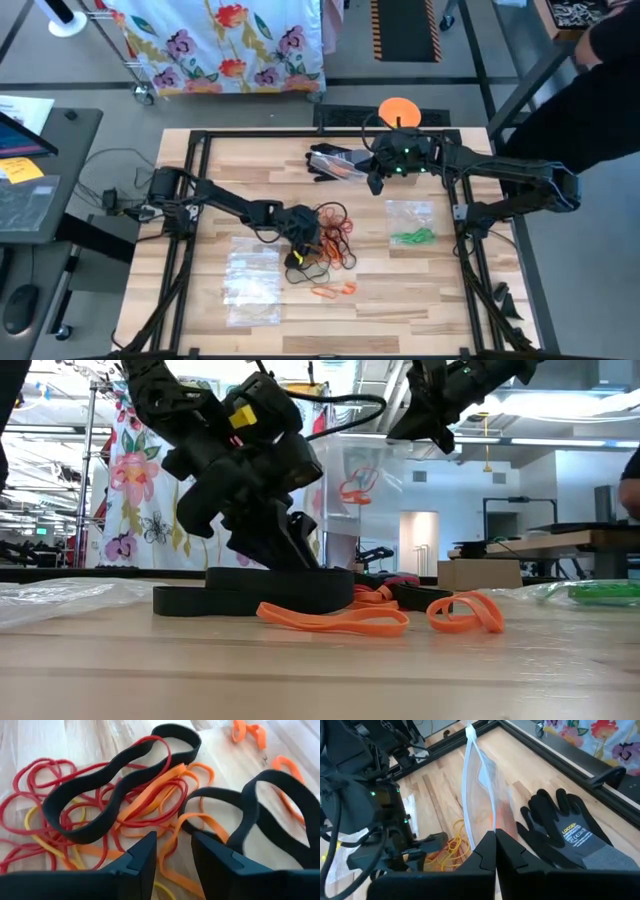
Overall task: Sort rubber bands
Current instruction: Put the orange rubber band into the transparent zip bag
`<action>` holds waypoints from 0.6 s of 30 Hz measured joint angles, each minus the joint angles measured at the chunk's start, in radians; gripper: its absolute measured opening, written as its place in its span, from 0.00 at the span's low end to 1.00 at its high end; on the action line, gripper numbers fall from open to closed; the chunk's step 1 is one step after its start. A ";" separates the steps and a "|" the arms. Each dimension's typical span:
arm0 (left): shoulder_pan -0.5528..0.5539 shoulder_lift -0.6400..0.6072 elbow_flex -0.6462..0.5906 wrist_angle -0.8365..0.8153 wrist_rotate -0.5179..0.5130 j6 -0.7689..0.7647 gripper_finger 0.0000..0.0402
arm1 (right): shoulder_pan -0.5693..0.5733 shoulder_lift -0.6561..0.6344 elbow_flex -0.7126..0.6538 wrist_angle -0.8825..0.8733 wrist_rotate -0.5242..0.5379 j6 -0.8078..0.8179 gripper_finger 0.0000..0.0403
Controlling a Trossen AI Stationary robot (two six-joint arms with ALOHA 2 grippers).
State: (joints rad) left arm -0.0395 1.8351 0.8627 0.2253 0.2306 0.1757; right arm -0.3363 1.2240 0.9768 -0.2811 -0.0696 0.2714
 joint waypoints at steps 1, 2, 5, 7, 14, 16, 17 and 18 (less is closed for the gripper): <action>0.000 0.000 0.000 0.000 0.000 0.000 0.30 | 0.000 0.000 0.000 -0.001 0.000 0.000 0.00; -0.001 0.000 0.000 -0.001 0.000 0.000 0.30 | 0.000 0.000 0.000 0.001 0.000 0.000 0.00; 0.000 0.000 0.000 -0.006 0.000 -0.001 0.30 | 0.000 0.000 0.000 0.000 0.000 0.000 0.00; 0.000 0.000 0.000 -0.006 -0.003 -0.003 0.30 | 0.000 0.000 0.000 0.000 0.000 0.000 0.00; 0.000 0.000 0.000 -0.010 -0.051 -0.030 0.22 | 0.000 0.000 0.000 0.001 0.000 0.000 0.00; 0.004 0.000 0.000 -0.010 -0.072 -0.046 0.13 | 0.000 0.000 0.000 0.003 0.000 0.000 0.00; 0.008 0.000 0.000 -0.007 -0.074 -0.055 0.08 | 0.000 0.000 0.000 0.004 0.000 0.000 0.00; 0.011 0.000 0.000 -0.003 -0.074 -0.063 0.04 | 0.000 0.000 0.000 0.004 0.000 0.000 0.00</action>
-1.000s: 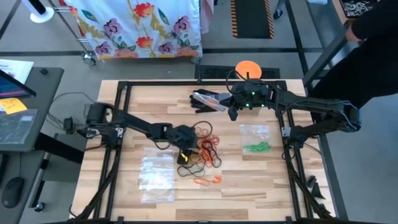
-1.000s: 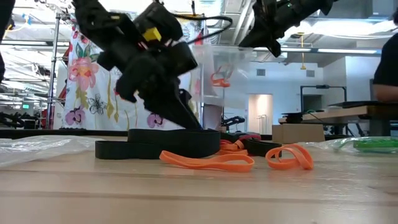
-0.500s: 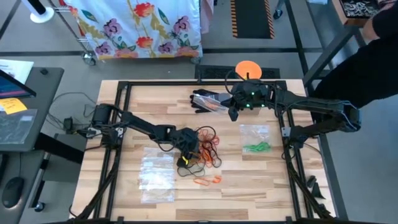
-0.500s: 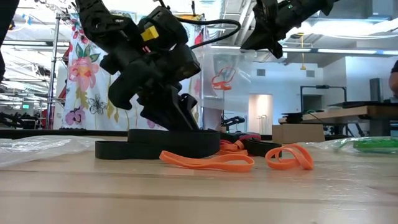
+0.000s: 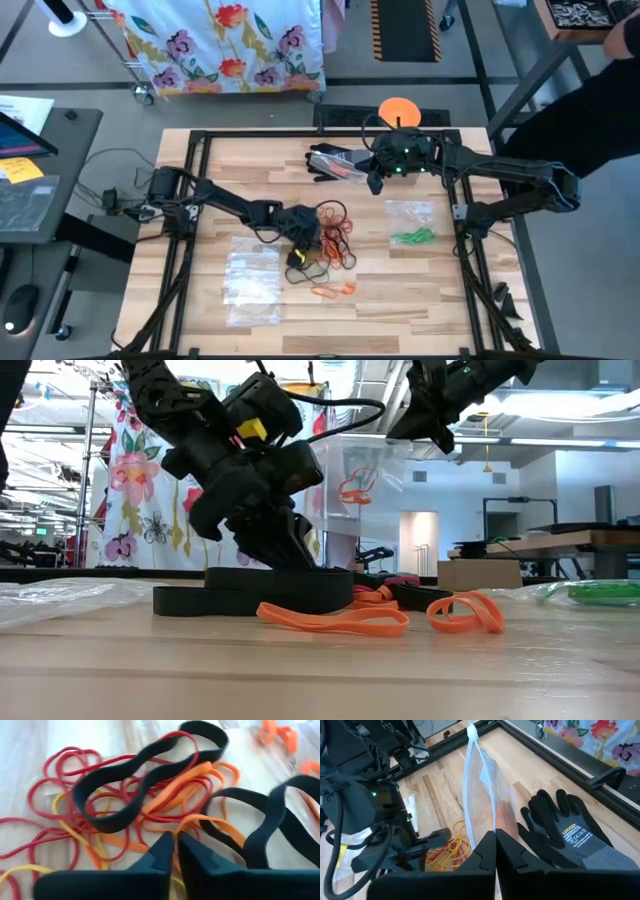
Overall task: Sort rubber bands
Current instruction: Put the orange rubber band into the transparent zip bag
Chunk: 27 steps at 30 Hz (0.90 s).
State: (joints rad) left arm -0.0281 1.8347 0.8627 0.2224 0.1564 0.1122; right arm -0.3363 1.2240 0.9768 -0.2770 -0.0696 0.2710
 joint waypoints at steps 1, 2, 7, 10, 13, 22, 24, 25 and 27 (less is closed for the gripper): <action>0.003 0.000 0.000 0.007 0.001 -0.006 0.02 | 0.000 0.000 0.000 0.001 0.000 0.000 0.00; 0.004 -0.001 0.001 0.012 0.001 -0.006 0.02 | 0.000 0.000 0.000 0.002 0.000 0.000 0.00; 0.003 -0.021 0.057 -0.088 0.040 0.012 0.01 | 0.002 0.000 0.000 0.004 0.000 0.000 0.00; 0.001 -0.077 0.101 -0.171 0.049 0.054 0.00 | 0.002 0.000 0.000 0.011 0.000 0.000 0.00; 0.003 -0.158 0.120 -0.234 0.038 0.101 0.00 | 0.002 0.000 0.000 0.018 0.000 -0.007 0.00; 0.053 -0.427 0.125 -0.197 -0.004 0.169 0.00 | 0.010 0.007 -0.001 0.013 -0.001 0.005 0.00; 0.076 -0.460 0.126 -0.138 -0.004 0.175 0.00 | 0.013 0.010 -0.001 0.019 -0.001 0.009 0.00; 0.090 -0.468 0.126 -0.104 -0.004 0.186 0.00 | 0.018 0.012 -0.001 0.027 -0.001 0.011 0.00; 0.124 -0.470 0.126 -0.064 -0.005 0.210 0.00 | 0.025 0.014 -0.001 0.028 -0.001 0.015 0.00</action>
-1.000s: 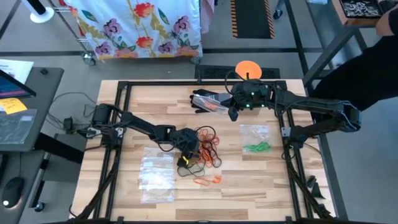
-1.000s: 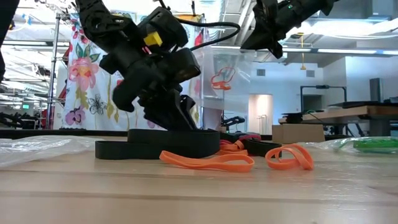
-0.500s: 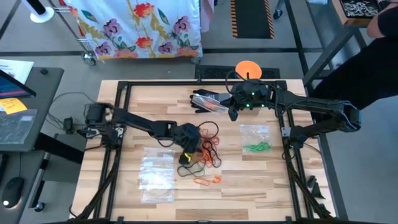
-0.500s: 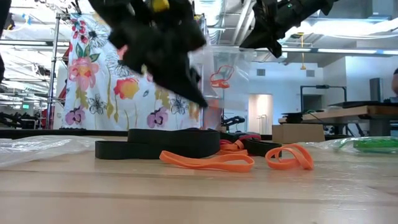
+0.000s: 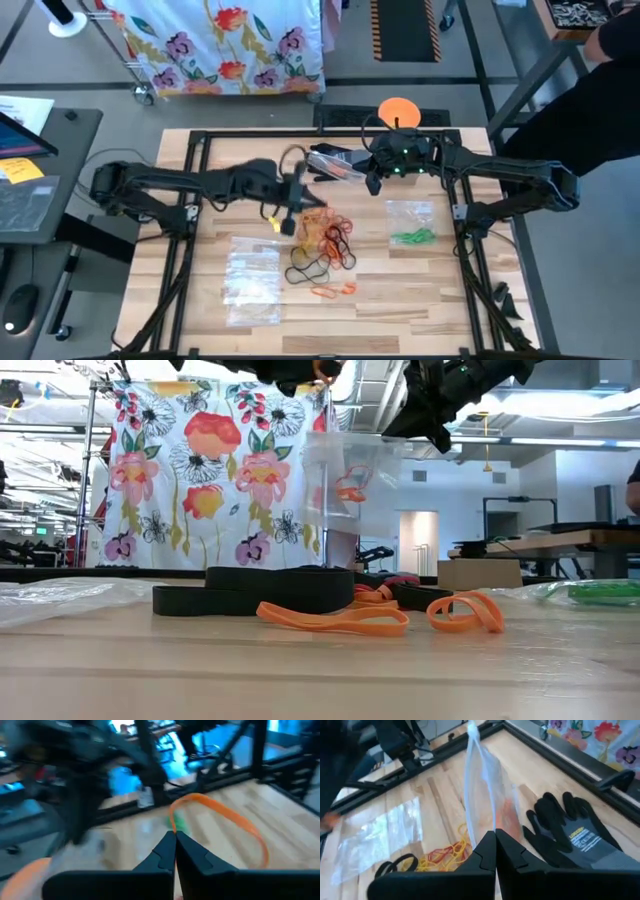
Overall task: Sort rubber bands
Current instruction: Put the orange rubber band into the transparent zip bag
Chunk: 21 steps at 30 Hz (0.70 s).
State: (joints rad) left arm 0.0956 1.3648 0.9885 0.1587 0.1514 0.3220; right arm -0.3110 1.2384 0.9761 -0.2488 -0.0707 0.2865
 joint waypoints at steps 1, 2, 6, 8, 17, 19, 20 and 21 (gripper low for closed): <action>0.019 0.007 0.000 0.029 0.000 0.003 0.00 | 0.006 0.001 0.000 0.003 0.000 0.001 0.00; 0.039 0.015 0.001 0.052 0.003 0.001 0.00 | 0.013 0.007 0.000 0.015 0.000 0.004 0.00; 0.120 0.060 0.031 0.089 0.031 -0.003 0.00 | 0.034 0.021 0.000 0.040 -0.001 0.020 0.00; 0.150 0.080 0.049 0.102 0.058 -0.005 0.00 | 0.046 0.027 0.001 0.064 -0.002 0.021 0.00; 0.176 0.173 0.111 0.124 0.159 -0.009 0.00 | 0.047 0.028 0.000 0.084 -0.002 0.027 0.00; 0.176 0.190 0.122 0.124 0.158 -0.004 0.00 | 0.047 0.028 0.000 0.088 -0.002 0.027 0.00; 0.179 0.196 0.127 0.122 0.153 -0.005 0.00 | 0.047 0.028 0.000 0.085 -0.002 0.027 0.00; 0.181 0.197 0.128 0.121 0.147 -0.005 0.00 | 0.047 0.028 0.000 0.085 -0.002 0.027 0.00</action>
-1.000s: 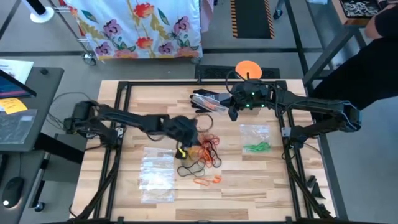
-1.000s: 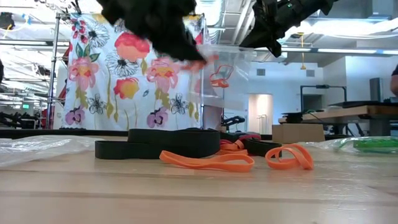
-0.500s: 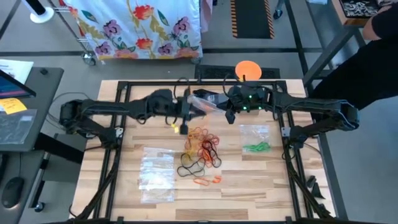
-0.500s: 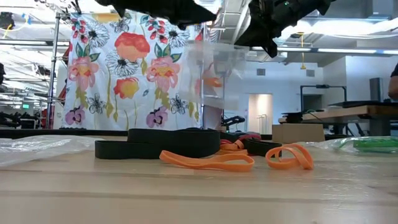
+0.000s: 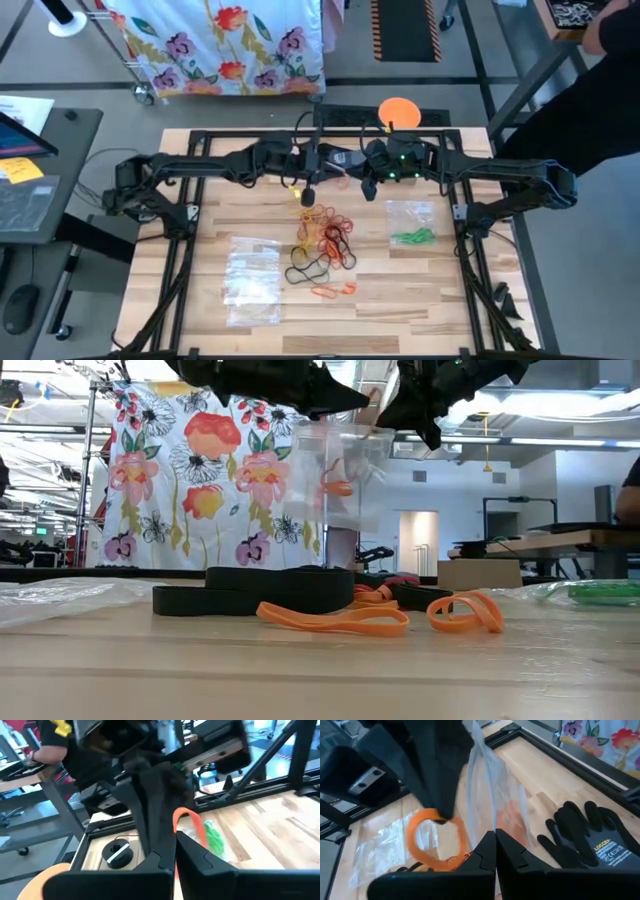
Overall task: Sort rubber bands
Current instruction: Put the orange rubber band into the transparent zip bag
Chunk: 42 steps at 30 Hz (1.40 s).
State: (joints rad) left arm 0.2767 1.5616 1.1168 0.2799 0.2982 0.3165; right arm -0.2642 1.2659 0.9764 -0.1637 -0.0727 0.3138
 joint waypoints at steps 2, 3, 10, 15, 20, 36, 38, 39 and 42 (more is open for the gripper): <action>0.006 -0.001 0.001 -0.004 -0.011 -0.007 0.00 | 0.003 0.000 0.000 0.001 0.000 0.000 0.00; 0.008 -0.002 0.001 -0.013 -0.016 -0.010 0.00 | 0.004 0.000 0.000 0.003 0.000 0.000 0.00; 0.019 -0.003 0.001 -0.102 -0.071 -0.016 0.00 | 0.016 -0.001 0.000 0.081 -0.001 0.001 0.00; 0.020 -0.001 0.000 -0.137 -0.170 -0.057 0.00 | 0.016 -0.001 0.000 0.098 -0.020 0.003 0.00; 0.028 -0.002 0.000 -0.156 -0.218 -0.112 0.00 | 0.026 -0.001 0.000 0.094 -0.021 0.013 0.00; 0.056 -0.002 0.000 -0.172 -0.195 -0.390 0.03 | 0.053 -0.001 0.000 0.087 -0.008 0.026 0.00; 0.047 -0.002 0.000 -0.172 -0.203 -0.369 0.06 | 0.053 -0.001 0.000 0.087 -0.008 0.025 0.00; 0.043 -0.002 0.000 -0.171 -0.214 -0.343 0.08 | 0.053 -0.001 0.000 0.087 -0.008 0.024 0.00; 0.029 -0.002 0.000 -0.166 -0.232 -0.250 0.15 | 0.053 -0.001 0.000 0.087 -0.008 0.021 0.00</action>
State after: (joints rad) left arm 0.3061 1.5600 1.1172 0.1135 0.0661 0.0661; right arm -0.2115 1.2648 0.9764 -0.0765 -0.0807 0.3347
